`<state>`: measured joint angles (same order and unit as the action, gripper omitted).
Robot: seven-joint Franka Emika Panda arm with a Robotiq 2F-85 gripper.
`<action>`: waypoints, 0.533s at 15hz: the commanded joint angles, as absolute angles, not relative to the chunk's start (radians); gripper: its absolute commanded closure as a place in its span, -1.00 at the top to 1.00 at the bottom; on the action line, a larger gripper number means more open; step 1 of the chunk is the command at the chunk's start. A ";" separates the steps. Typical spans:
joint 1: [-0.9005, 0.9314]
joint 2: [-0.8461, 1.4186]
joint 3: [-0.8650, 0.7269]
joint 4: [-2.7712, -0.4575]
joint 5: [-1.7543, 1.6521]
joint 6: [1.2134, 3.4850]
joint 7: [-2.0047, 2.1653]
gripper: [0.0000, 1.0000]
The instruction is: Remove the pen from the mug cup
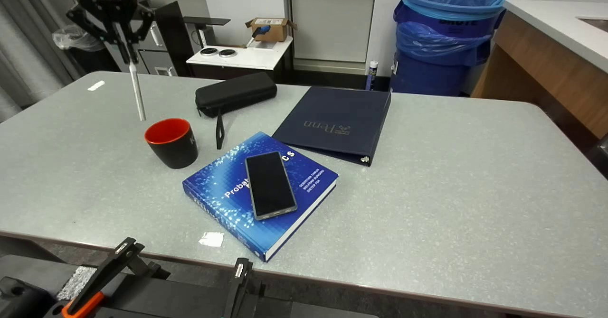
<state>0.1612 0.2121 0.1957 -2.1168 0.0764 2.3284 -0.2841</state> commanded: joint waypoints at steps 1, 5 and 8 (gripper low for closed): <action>0.184 0.471 0.212 -1.924 0.073 2.291 -0.249 -0.95; 0.221 0.649 0.188 -1.769 0.014 2.275 -0.192 -0.95; 0.240 0.717 0.168 -1.689 -0.027 2.277 -0.152 -0.95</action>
<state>0.2105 0.6441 0.1943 -1.8101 0.0167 2.3263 -0.2102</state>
